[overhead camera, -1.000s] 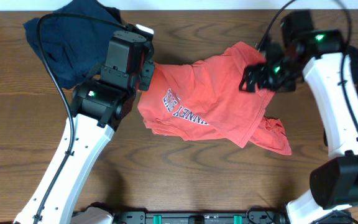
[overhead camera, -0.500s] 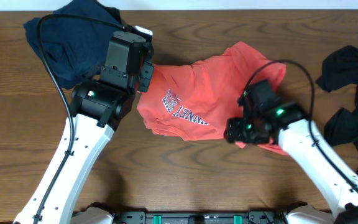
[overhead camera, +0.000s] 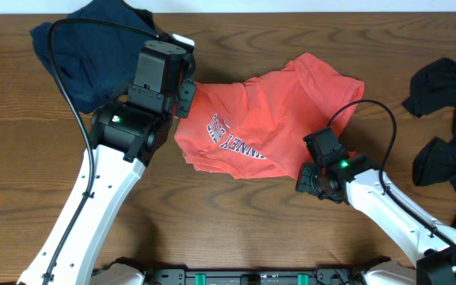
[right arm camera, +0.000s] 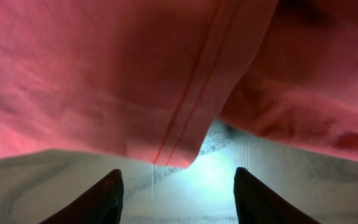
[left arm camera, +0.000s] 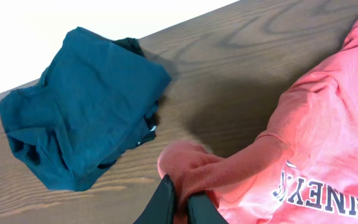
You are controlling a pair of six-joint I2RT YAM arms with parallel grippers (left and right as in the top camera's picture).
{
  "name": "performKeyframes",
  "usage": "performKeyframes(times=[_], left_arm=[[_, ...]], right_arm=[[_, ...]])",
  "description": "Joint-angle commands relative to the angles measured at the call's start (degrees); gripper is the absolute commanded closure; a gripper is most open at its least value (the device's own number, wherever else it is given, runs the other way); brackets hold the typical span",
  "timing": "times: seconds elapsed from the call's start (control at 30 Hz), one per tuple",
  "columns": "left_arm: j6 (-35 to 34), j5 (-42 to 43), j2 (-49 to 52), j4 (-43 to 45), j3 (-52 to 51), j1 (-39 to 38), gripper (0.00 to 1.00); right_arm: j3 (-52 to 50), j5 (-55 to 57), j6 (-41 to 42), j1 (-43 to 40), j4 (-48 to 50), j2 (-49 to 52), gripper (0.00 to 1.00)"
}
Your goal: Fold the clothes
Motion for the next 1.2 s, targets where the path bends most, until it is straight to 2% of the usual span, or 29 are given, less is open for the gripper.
performKeyframes(times=[0.0, 0.23, 0.4, 0.57, 0.93, 1.0, 1.03, 1.17], left_arm=[[-0.92, -0.85, -0.02, -0.17, 0.20, 0.31, 0.94], [-0.92, -0.85, -0.02, -0.15, 0.20, 0.31, 0.94], [-0.92, -0.87, -0.02, -0.17, 0.20, 0.31, 0.94], [-0.92, -0.87, -0.02, -0.35, 0.20, 0.31, 0.94], [-0.92, -0.85, -0.02, -0.61, 0.20, 0.31, 0.94], [-0.92, -0.87, -0.02, -0.85, 0.20, 0.31, 0.94], [-0.92, -0.85, -0.02, -1.03, 0.20, 0.31, 0.94], [-0.92, -0.87, -0.02, -1.62, 0.20, 0.31, 0.94]], right_arm=[[-2.19, 1.92, 1.79, 0.55, 1.90, -0.09, 0.46], [-5.35, 1.97, 2.82, 0.55, 8.63, 0.02, 0.51], [-7.61, 1.38, 2.84, 0.55, 14.88, 0.50, 0.59], [-7.67, 1.22, 2.82, 0.55, 15.54, 0.79, 0.63], [-7.67, 0.94, 2.82, 0.55, 15.96, 0.90, 0.87], [-7.67, 0.68, 2.82, 0.55, 15.93, 0.92, 0.92], [-7.67, 0.59, 2.82, 0.55, 15.87, 0.92, 0.99], [-7.50, -0.24, 2.75, 0.46, 15.82, 0.72, 0.99]])
